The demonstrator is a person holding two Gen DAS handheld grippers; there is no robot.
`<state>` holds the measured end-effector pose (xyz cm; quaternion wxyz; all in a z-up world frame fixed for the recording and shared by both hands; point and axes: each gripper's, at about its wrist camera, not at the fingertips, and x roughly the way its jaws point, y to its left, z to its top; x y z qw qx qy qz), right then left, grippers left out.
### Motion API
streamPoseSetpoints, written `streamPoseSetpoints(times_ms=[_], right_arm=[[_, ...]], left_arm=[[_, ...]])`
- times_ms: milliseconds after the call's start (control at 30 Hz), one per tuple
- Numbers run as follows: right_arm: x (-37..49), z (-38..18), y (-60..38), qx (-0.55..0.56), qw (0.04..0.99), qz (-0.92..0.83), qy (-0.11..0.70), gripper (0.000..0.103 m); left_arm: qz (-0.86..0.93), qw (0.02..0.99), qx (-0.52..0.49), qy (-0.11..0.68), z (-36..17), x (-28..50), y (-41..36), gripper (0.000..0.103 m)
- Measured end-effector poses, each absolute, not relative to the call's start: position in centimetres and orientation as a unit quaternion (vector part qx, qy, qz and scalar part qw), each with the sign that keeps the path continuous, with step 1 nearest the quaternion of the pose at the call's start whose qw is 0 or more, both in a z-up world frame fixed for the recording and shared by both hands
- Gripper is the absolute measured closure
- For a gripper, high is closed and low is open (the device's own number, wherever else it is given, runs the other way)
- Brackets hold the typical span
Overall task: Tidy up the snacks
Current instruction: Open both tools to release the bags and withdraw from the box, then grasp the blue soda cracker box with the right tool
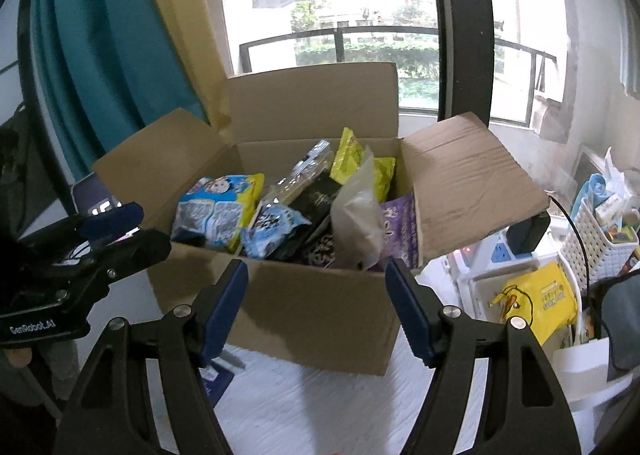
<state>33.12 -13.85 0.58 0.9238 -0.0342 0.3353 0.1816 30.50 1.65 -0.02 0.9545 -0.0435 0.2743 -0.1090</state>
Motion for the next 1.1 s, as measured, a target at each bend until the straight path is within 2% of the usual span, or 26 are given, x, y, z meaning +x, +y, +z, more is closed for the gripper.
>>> streamPoseSetpoints(times_ms=[500, 833, 1100], right_arm=[[29.5, -1.5, -10.6, -0.055, 0.913, 0.183, 0.359, 0.029], [28.0, -3.9, -7.9, -0.068, 0.901, 0.190, 0.383, 0.029], [27.8, -8.3, -5.1, -0.072, 0.875, 0.207, 0.431, 0.029]], left_arm=[[-0.083, 0.953, -0.049, 0.289, -3.2, 24.9, 5.3, 0.019], [-0.058, 0.946, -0.074, 0.311, -6.1, 22.9, 8.6, 0.018], [-0.029, 0.940, -0.089, 0.329, -8.6, 21.6, 11.4, 0.018]])
